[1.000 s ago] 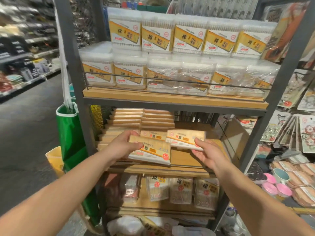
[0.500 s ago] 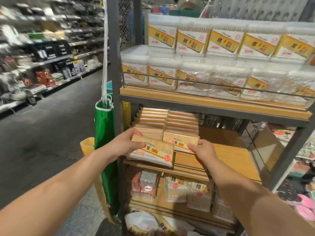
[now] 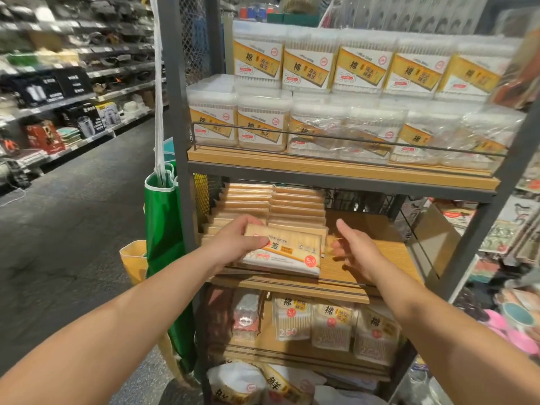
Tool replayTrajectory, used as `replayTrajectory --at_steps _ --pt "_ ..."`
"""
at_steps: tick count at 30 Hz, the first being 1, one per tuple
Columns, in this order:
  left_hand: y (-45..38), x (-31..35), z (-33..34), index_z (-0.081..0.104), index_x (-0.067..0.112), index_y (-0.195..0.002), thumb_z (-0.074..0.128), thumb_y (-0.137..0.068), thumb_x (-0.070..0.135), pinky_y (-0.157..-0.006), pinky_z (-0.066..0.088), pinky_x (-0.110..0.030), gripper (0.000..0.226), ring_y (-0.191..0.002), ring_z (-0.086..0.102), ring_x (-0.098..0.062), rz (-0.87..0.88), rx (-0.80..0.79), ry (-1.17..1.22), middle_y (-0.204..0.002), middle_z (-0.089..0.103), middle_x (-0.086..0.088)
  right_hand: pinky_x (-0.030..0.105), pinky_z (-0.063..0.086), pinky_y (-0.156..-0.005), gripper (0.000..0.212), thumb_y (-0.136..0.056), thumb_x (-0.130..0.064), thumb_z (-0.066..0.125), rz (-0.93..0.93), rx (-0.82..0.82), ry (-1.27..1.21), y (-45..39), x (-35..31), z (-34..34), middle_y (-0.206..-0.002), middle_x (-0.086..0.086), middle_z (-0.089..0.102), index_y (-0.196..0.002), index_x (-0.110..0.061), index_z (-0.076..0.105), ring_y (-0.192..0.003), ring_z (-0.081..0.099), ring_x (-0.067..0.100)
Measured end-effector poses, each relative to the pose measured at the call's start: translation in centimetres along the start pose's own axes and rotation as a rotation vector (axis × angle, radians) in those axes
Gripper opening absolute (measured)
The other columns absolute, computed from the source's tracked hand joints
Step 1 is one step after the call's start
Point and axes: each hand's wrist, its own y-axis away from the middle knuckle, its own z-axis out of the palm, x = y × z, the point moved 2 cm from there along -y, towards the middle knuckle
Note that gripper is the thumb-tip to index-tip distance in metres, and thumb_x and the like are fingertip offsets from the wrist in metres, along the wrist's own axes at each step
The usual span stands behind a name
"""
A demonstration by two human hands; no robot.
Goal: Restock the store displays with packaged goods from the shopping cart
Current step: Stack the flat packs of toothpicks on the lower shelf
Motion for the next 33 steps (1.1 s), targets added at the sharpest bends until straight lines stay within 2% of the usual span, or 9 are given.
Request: replayTrajectory --at_steps 2,4,9,13,18,21,24,30,33 --pt "-0.9 0.9 1.5 0.055 0.026 -0.108 0.072 -0.088 0.016 -0.094 0.054 -0.051 0.028 -0.106 0.067 -0.025 0.027 -0.017 -0.007 -0.113 0.069 -0.006 0.029 0.037 -0.064 0.049 -0.096 -0.057 0.045 0.049 -0.203 -0.080 1.0 -0.4 -0.2 -0.090 0.005 0.069 -0.104 -0.014 0.066 -0.077 0.057 0.016" --pt "-1.7 1.9 3.2 0.054 0.023 -0.115 0.071 -0.089 0.012 -0.093 0.056 -0.047 0.033 -0.106 0.067 -0.024 0.048 -0.035 0.007 -0.116 0.068 -0.007 0.031 0.042 -0.072 0.039 -0.096 -0.047 0.053 0.034 -0.269 -0.064 1.4 -0.7 -0.3 -0.098 0.006 0.074 -0.112 -0.014 0.067 -0.086 0.062 0.018" --pt "-3.3 3.5 5.3 0.043 0.016 -0.139 0.068 -0.090 0.009 -0.087 0.059 -0.037 0.055 -0.102 0.068 -0.019 0.040 -0.024 0.019 -0.121 0.064 -0.005 0.020 0.042 -0.049 0.027 -0.093 -0.027 0.066 -0.044 -0.101 -0.077 1.4 -1.4 -1.2 -0.090 0.006 0.075 -0.114 -0.010 0.062 -0.068 0.065 0.010" --pt "-3.5 3.8 4.3 0.040 0.019 -0.142 0.068 -0.091 0.017 -0.078 0.058 -0.028 0.058 -0.105 0.063 -0.016 0.089 0.031 -0.218 -0.124 0.059 0.002 0.019 0.048 -0.052 0.022 -0.094 -0.019 0.065 -0.073 -0.033 -0.088 0.9 -0.3 -2.0 -0.095 0.008 0.074 -0.113 -0.010 0.061 -0.077 0.069 0.013" --pt "-3.2 1.5 2.3 0.046 0.020 -0.143 0.061 -0.096 0.031 -0.104 0.045 -0.035 0.051 -0.128 0.050 -0.017 0.119 0.052 -0.463 -0.144 0.050 0.001 0.037 0.058 -0.079 0.022 -0.094 -0.018 0.065 -0.042 -0.006 -0.004 -0.1 2.0 -1.7 -0.098 0.007 0.074 -0.115 -0.013 0.061 -0.090 0.071 0.019" --pt "-3.2 0.3 2.0 0.048 0.020 -0.142 0.056 -0.098 0.036 -0.107 0.043 -0.041 0.048 -0.128 0.051 -0.020 0.089 0.024 -0.532 -0.143 0.052 -0.001 0.027 0.054 -0.065 0.026 -0.093 -0.015 0.066 -0.056 0.026 0.013 -0.4 2.4 -0.5 -0.095 0.004 0.072 -0.118 -0.011 0.060 -0.081 0.070 0.013" --pt "-3.2 -0.6 1.9 0.054 0.020 -0.138 0.056 -0.098 0.033 -0.104 0.044 -0.038 0.042 -0.123 0.052 -0.021 0.115 0.027 -0.688 -0.136 0.056 -0.001 0.022 0.053 -0.061 0.026 -0.090 -0.013 0.070 -0.066 0.024 0.061 -0.7 2.1 0.9 -0.095 0.004 0.072 -0.114 -0.009 0.062 -0.078 0.069 0.012" --pt "-3.4 -2.4 1.3 0.066 0.026 -0.125 0.054 -0.097 0.041 -0.105 0.039 -0.041 0.035 -0.121 0.049 -0.018 0.193 -0.028 -0.779 -0.126 0.060 0.004 0.030 0.055 -0.070 0.032 -0.084 -0.018 0.078 -0.047 0.170 0.073 -1.5 1.7 3.2 -0.100 0.005 0.068 -0.104 -0.013 0.054 -0.085 0.069 0.017" --pt "-3.7 -3.1 1.1 0.063 0.030 -0.126 0.053 -0.096 0.046 -0.107 0.038 -0.042 0.036 -0.124 0.046 -0.019 0.208 -0.025 -0.787 -0.128 0.057 0.006 0.041 0.057 -0.084 0.033 -0.082 -0.022 0.080 -0.044 0.227 0.065 -1.8 2.0 3.6 -0.098 0.005 0.066 -0.095 -0.019 0.050 -0.090 0.068 0.020"
